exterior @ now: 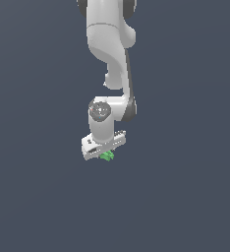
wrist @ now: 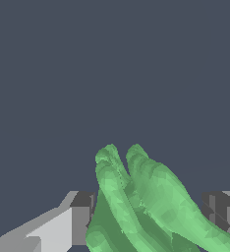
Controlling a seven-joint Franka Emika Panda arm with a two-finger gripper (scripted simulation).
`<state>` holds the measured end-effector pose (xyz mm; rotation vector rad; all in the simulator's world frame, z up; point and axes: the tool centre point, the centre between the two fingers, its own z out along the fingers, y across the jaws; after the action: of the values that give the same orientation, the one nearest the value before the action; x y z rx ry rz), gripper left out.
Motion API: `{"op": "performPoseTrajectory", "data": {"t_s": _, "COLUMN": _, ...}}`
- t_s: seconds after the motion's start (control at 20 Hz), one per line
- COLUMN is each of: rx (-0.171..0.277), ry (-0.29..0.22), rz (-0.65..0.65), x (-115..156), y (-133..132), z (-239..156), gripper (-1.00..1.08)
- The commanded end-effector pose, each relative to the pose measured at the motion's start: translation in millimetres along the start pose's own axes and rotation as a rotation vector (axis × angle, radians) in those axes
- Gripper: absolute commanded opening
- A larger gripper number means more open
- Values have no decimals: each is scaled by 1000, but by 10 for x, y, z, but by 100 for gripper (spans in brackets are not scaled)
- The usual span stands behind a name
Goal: Pick up the object and move it to a goal position.
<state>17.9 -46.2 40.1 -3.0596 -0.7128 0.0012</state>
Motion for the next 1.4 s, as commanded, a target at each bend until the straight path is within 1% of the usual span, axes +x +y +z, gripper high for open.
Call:
{"op": "performPoseTrajectory", "data": {"t_s": 0.0, "rx": 0, "ry": 1, "rz": 0, "x": 5, "y": 1, "z": 6, "gripper": -100}}
{"op": "performPoseTrajectory", "data": {"t_s": 0.5, "rx": -1, "ry": 1, "rz": 0, "x": 6, "y": 2, "z": -1, "gripper": -100}}
{"op": "performPoseTrajectory", "data": {"t_s": 0.75, "rx": -1, "ry": 1, "rz": 0, "x": -25, "y": -52, "z": -10, "gripper": -100}}
{"op": "performPoseTrajectory", "data": {"t_s": 1.05, "rx": -1, "ry": 1, "rz": 0, "x": -124, "y": -225, "z": -37, "gripper": -100}}
{"op": "performPoseTrajectory", "data": {"t_s": 1.35, "rx": -1, "ry": 1, "rz": 0, "x": -291, "y": -526, "z": -82, "gripper": -100}}
